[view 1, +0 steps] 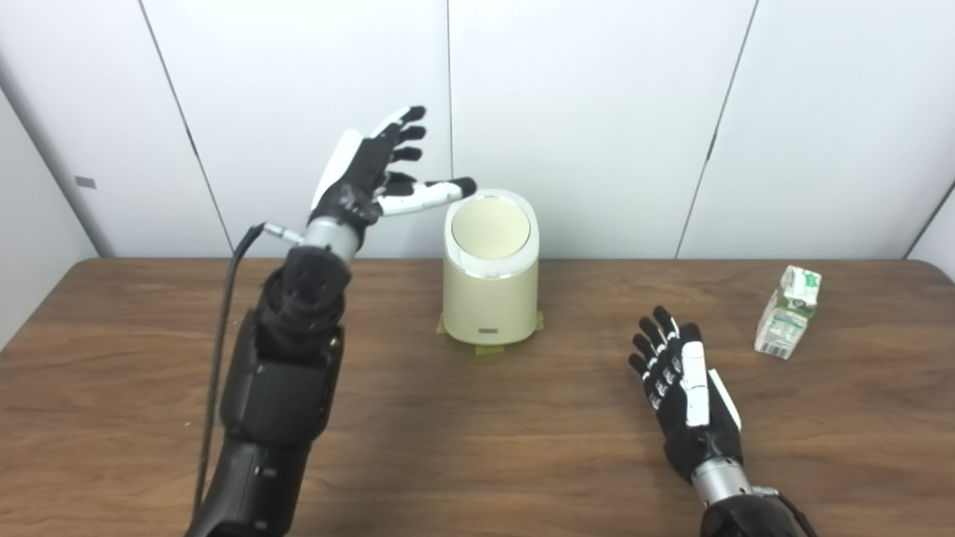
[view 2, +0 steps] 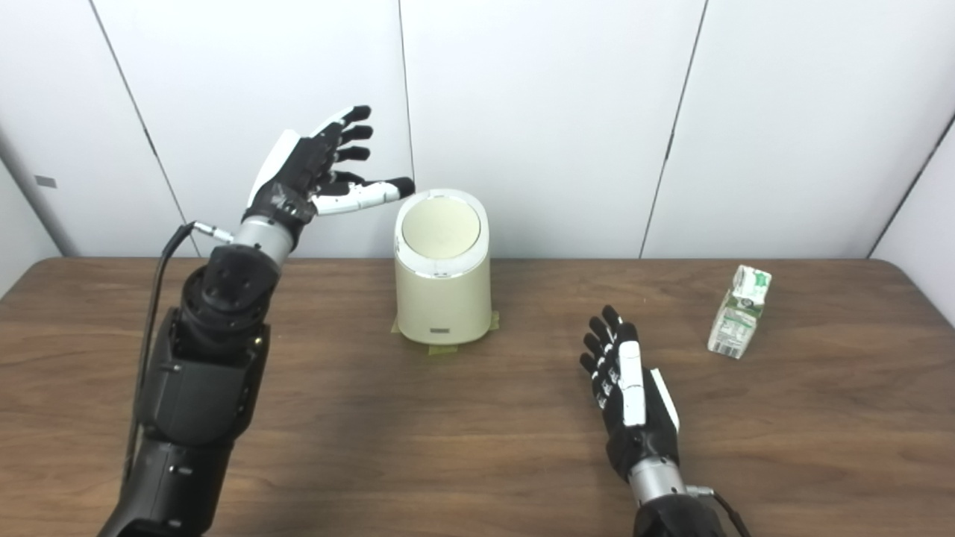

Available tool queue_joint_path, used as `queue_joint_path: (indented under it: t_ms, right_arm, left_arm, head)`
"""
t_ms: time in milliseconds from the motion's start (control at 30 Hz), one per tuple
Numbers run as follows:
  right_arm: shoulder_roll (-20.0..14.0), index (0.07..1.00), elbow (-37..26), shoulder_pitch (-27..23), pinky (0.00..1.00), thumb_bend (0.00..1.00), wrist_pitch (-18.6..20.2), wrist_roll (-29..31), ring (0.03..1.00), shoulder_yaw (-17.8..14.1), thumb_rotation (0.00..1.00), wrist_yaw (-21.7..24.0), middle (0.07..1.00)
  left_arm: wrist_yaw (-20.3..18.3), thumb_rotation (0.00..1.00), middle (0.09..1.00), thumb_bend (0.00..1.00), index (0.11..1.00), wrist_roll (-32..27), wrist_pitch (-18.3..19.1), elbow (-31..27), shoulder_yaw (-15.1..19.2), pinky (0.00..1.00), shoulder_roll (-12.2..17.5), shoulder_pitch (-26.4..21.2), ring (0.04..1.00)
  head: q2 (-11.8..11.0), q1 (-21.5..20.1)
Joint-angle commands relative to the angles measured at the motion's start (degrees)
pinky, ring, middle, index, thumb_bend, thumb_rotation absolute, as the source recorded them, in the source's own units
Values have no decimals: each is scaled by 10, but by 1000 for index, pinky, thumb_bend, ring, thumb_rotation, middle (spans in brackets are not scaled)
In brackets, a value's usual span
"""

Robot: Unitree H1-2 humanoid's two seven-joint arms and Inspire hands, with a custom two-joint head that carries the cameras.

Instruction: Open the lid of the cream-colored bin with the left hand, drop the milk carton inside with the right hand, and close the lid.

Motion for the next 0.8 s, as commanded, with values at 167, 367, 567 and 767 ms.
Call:
queue_joint_path:
  t_ms: [167,367,567,767]
  right_arm:
    - [5,999,-25,-15,981,679,-25,-2,971,4,1000,6,972]
    - [9,1000,-29,-17,985,678,-21,-7,969,3,1000,2,972]
    - [11,1000,-29,-20,982,680,-21,-12,970,4,1000,0,968]
    - [11,1000,-36,-19,996,665,-20,-9,975,1,1000,1,973]
  left_arm:
    - [12,172,921,885,957,41,-18,94,-76,678,19,-93,851]
    - [34,170,937,872,973,84,-47,163,-129,681,29,-118,875]
    - [54,161,909,902,957,106,-80,216,-161,635,36,-127,827]
    - [73,151,935,908,930,117,-106,248,-174,671,35,-124,863]
  head:
    - [3,-4]
    - [5,-5]
    - [7,-7]
    - [9,-4]
